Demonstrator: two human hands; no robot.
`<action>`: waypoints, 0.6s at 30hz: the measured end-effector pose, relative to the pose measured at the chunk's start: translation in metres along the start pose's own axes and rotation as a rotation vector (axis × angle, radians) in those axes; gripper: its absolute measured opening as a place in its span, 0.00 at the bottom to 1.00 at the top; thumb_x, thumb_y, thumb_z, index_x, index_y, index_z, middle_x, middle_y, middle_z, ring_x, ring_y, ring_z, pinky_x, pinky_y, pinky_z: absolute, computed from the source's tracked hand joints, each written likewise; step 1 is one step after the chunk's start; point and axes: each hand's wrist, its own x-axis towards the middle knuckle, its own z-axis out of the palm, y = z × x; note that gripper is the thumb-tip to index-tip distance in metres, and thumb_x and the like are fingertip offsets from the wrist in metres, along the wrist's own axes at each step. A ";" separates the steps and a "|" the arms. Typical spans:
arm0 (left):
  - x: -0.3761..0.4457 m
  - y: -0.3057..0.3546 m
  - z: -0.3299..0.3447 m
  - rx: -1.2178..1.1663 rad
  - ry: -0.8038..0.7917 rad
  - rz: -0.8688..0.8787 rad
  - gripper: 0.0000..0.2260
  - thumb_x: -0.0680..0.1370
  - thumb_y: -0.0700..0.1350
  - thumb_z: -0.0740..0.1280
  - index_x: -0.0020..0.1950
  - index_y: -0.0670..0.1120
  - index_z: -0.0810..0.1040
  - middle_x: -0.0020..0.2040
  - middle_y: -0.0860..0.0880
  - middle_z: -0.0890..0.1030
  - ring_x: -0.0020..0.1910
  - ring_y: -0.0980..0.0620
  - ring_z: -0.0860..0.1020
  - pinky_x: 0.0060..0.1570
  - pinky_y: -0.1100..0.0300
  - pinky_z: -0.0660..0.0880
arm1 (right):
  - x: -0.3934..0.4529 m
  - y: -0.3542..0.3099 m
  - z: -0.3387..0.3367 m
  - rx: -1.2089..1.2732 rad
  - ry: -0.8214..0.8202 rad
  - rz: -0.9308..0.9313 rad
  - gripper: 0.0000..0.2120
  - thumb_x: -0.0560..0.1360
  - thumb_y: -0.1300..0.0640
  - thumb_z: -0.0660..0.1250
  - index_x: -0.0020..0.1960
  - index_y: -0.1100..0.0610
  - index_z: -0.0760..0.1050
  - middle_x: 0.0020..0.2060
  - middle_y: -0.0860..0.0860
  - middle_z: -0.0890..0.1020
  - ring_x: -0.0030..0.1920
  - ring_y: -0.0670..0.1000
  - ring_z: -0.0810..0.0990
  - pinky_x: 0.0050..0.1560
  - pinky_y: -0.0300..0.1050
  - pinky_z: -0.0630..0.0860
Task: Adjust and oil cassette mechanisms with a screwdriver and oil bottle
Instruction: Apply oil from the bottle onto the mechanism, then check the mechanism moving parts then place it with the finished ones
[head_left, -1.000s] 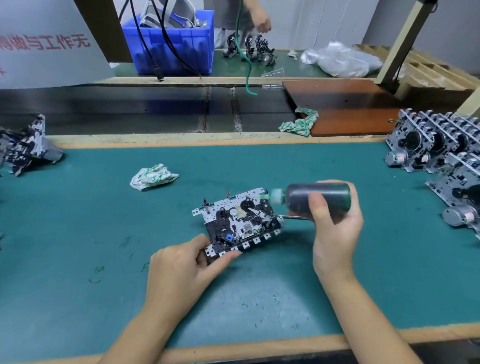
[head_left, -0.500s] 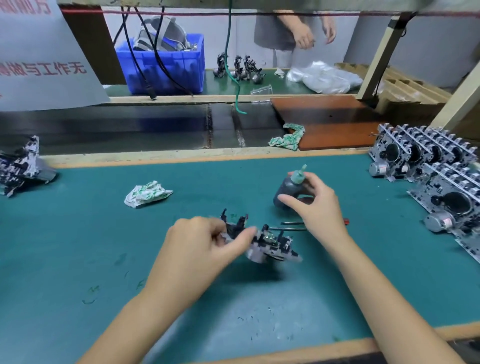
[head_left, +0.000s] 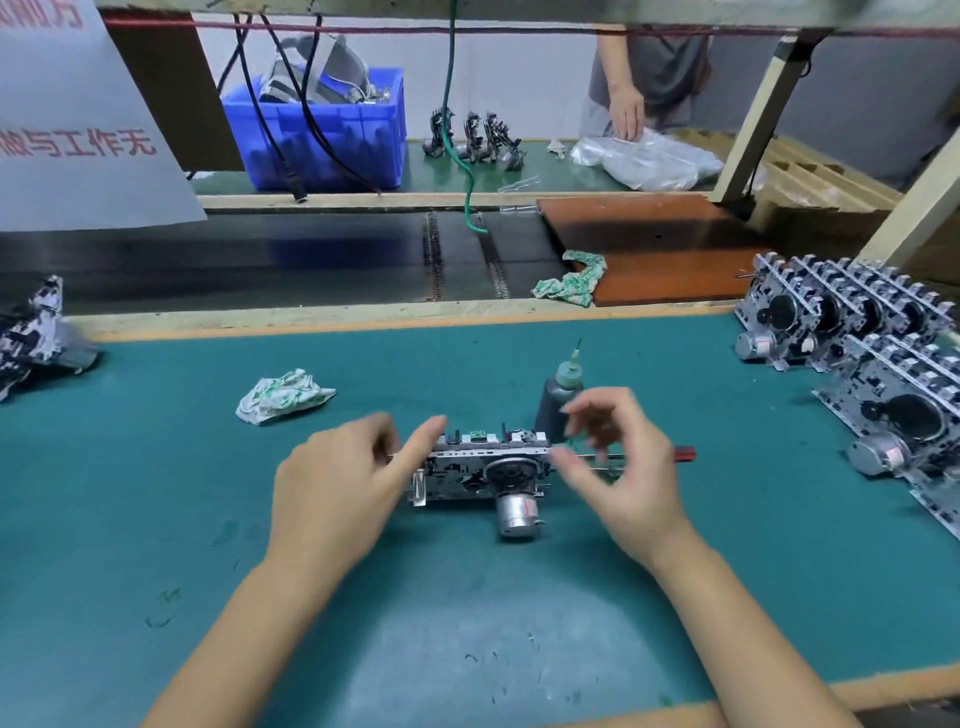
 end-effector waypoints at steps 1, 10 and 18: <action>0.002 0.003 0.000 -0.077 0.061 0.052 0.27 0.68 0.73 0.51 0.31 0.50 0.70 0.28 0.55 0.74 0.31 0.59 0.72 0.30 0.60 0.63 | -0.002 -0.001 0.001 -0.036 -0.137 0.024 0.16 0.67 0.45 0.69 0.54 0.42 0.70 0.44 0.41 0.76 0.44 0.44 0.75 0.43 0.35 0.70; 0.015 0.015 0.016 -0.542 -0.262 0.353 0.07 0.72 0.52 0.69 0.47 0.64 0.81 0.50 0.60 0.78 0.57 0.57 0.74 0.56 0.69 0.66 | 0.001 0.001 0.010 -0.011 -0.331 0.154 0.17 0.66 0.52 0.73 0.51 0.39 0.74 0.49 0.40 0.77 0.55 0.45 0.75 0.55 0.38 0.70; 0.017 0.015 0.018 -0.594 -0.277 0.347 0.04 0.72 0.52 0.69 0.45 0.61 0.82 0.52 0.59 0.79 0.57 0.59 0.73 0.55 0.71 0.65 | 0.006 0.004 0.012 0.128 -0.356 0.261 0.18 0.66 0.62 0.77 0.48 0.45 0.76 0.48 0.47 0.80 0.52 0.48 0.78 0.57 0.42 0.71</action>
